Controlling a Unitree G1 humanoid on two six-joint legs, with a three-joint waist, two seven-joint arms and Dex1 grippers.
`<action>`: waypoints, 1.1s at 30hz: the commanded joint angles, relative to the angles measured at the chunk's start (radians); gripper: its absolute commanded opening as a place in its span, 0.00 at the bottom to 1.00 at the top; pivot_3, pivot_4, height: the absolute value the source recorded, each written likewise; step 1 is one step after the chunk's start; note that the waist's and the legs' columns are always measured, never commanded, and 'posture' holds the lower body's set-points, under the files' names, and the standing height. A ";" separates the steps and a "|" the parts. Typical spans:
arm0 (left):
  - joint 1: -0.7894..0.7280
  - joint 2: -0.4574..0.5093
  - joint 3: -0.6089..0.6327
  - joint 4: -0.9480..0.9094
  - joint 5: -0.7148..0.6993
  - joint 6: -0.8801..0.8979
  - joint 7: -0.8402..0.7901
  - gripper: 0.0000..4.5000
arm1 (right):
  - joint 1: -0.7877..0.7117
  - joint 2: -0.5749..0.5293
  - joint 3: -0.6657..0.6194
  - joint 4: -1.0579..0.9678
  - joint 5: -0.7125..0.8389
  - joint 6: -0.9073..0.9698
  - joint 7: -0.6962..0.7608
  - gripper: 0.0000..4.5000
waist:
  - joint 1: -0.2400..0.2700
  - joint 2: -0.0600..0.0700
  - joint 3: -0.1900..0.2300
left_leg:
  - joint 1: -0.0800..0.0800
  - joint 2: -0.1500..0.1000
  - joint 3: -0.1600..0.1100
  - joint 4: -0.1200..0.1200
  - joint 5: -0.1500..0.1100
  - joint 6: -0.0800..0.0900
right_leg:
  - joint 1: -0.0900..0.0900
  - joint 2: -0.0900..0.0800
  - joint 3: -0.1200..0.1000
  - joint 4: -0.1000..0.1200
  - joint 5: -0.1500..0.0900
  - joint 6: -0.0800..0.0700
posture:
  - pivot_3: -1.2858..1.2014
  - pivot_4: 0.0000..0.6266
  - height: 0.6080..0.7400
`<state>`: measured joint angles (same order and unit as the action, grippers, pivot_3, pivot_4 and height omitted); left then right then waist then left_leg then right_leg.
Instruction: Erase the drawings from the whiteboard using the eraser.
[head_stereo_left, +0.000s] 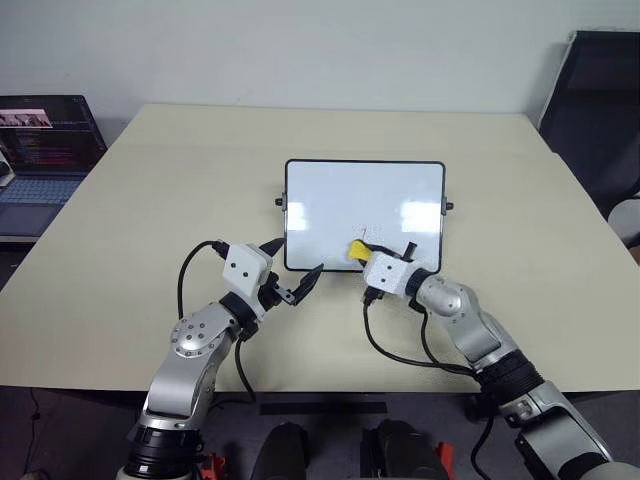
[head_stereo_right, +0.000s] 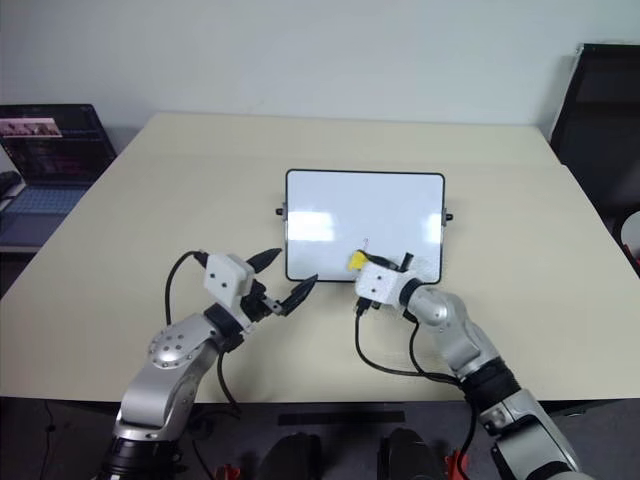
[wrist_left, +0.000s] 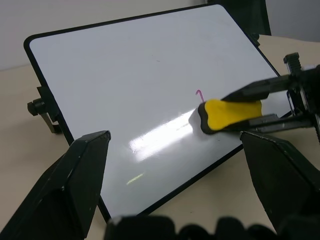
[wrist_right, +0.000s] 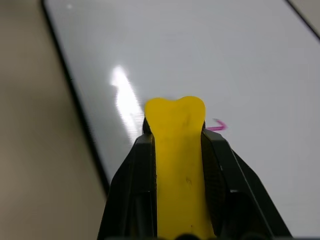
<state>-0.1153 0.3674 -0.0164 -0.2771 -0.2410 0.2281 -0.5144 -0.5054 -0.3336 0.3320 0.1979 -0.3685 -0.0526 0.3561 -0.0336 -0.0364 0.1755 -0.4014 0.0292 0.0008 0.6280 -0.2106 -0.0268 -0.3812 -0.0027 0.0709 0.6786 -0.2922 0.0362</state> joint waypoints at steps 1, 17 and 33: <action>-0.025 -0.002 0.000 -0.030 -0.006 -0.015 -0.007 1.00 | -0.065 0.024 -0.081 -0.027 0.041 -0.021 -0.060 0.20 | 0.000 0.000 0.000 | 0.000 0.000 0.000 0.000 0.000 0.000 | -0.001 0.000 0.000 0.000 0.000 0.000 | 0.52 0.24 1.00; -0.025 -0.003 0.008 -0.023 0.000 -0.026 -0.014 1.00 | -0.056 0.016 -0.026 0.094 -0.034 -0.004 -0.061 0.20 | -0.001 0.000 0.000 | -0.007 0.000 0.000 -0.002 0.000 0.000 | -0.007 0.000 -0.001 0.000 0.002 -0.004 | 0.52 0.24 1.00; -0.001 -0.008 0.005 -0.035 0.003 -0.031 -0.003 1.00 | 0.066 0.000 -0.013 -0.013 -0.051 0.051 -0.031 0.20 | 0.000 -0.001 0.000 | -0.005 0.000 0.000 0.000 0.000 0.000 | -0.005 0.000 0.000 0.000 0.002 -0.004 | 0.52 0.24 1.00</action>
<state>-0.1152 0.3604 -0.0138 -0.2743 -0.2391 0.2104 -0.5208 -0.4656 -0.3155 0.3158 0.1842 -0.4072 -0.0406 0.3080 -0.0338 -0.0370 0.1752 -0.4067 0.0292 0.0004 0.6279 -0.2107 -0.0270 -0.3867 -0.0026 0.0704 0.6787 -0.2902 0.0325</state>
